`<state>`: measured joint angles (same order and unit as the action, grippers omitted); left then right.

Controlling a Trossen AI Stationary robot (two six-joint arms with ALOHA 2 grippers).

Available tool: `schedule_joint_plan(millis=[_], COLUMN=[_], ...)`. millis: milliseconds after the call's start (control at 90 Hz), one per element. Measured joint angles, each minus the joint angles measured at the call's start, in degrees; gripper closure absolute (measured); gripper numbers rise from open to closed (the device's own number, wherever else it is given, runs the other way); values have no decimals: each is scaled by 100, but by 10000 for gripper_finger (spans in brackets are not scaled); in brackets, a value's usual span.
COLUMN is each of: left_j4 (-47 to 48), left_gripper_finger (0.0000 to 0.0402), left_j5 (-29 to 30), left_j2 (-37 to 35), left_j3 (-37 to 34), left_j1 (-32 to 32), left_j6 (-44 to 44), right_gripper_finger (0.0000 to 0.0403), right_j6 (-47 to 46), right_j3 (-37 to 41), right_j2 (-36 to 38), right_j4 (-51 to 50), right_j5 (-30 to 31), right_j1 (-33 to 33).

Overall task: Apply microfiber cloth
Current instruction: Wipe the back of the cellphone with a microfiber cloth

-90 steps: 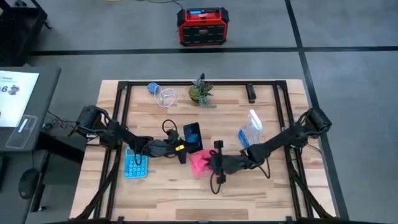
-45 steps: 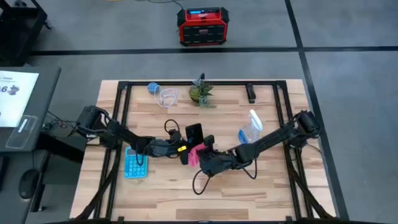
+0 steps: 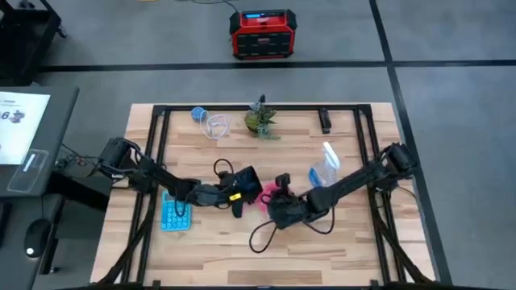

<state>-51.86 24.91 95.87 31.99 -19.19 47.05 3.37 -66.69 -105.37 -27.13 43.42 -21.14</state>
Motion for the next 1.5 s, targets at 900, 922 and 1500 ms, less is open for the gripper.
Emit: schedule_joint_plan(millis=[900, 922, 1500], left_j4=[2472, 2470, 2607], left_gripper_finger=[398, 398, 399], left_j5=[-879, -878, -1290], left_j2=[11, 12, 28], left_j3=[1257, 1258, 1257], left_j1=[323, 324, 349], left_j6=[-564, -566, -720], right_gripper_finger=[402, 402, 402], right_j6=[886, 905, 738], right_j3=[172, 172, 158], right_j2=[694, 691, 485], right_j4=[1933, 1956, 1790], right_j5=[650, 748, -249], right_j1=[-438, -430, -404])
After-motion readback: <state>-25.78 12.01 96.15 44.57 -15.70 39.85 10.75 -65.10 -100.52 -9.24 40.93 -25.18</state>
